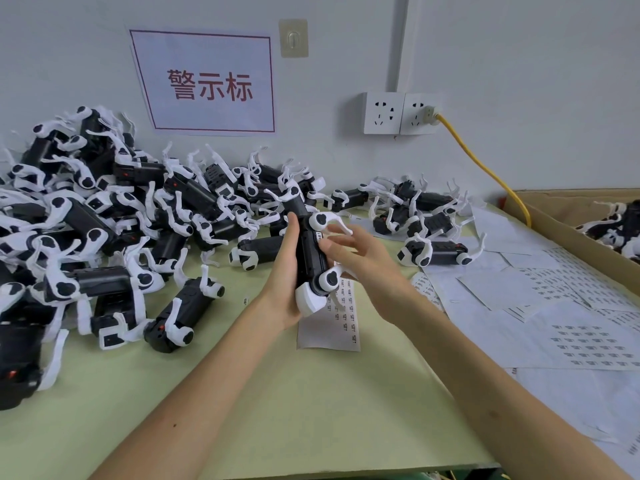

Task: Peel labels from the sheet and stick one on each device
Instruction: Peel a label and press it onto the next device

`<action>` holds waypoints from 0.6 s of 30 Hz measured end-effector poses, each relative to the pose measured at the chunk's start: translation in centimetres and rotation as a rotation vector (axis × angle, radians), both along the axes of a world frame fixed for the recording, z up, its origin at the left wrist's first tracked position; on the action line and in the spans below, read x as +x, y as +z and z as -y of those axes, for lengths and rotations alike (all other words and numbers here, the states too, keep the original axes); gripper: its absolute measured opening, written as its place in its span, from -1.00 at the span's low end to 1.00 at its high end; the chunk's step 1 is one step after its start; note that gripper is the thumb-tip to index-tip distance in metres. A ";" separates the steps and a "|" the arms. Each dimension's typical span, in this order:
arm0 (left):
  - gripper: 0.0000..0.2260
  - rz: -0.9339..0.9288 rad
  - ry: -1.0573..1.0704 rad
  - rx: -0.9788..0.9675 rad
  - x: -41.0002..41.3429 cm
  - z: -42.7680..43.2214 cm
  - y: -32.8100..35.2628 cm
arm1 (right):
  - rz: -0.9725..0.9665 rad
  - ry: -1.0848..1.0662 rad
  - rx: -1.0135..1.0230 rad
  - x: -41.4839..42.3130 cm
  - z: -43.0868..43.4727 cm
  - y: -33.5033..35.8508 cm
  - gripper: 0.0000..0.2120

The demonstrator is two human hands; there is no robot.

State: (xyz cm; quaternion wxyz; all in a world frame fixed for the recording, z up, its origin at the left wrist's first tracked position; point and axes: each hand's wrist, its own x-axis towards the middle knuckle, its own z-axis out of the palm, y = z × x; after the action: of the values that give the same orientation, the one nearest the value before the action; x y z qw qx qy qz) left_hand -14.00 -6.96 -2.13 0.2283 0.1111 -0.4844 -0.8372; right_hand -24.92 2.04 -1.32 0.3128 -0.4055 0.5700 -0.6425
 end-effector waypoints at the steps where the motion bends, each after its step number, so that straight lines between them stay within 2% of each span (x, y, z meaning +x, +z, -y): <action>1: -0.34 0.007 0.013 0.007 0.0 0.2 -0.1 | -0.008 -0.063 -0.006 0.0 0.1 0.0 -0.60; 3: -0.37 0.022 0.033 0.033 -0.1 0.4 -0.2 | -0.027 -0.140 -0.036 -0.2 0.1 0.0 -0.47; 5: -0.41 0.026 0.039 0.063 -0.2 0.5 -0.4 | -0.111 -0.185 -0.067 -0.4 0.0 -0.2 -0.44; 13: -0.43 0.055 0.029 0.052 -0.2 0.4 -0.4 | -0.560 -0.446 -0.191 0.0 0.2 -0.9 -0.55; 18: -0.42 0.091 0.043 0.067 -0.3 0.5 -0.5 | -0.665 -0.465 -0.266 -0.3 0.1 -0.9 -0.68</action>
State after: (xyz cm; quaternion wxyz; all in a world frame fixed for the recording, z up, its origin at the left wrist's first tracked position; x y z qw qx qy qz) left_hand -14.30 -7.46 -2.62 0.2203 0.1670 -0.4632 -0.8420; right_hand -25.20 1.90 -2.21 -0.0962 -0.4879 0.6284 -0.5982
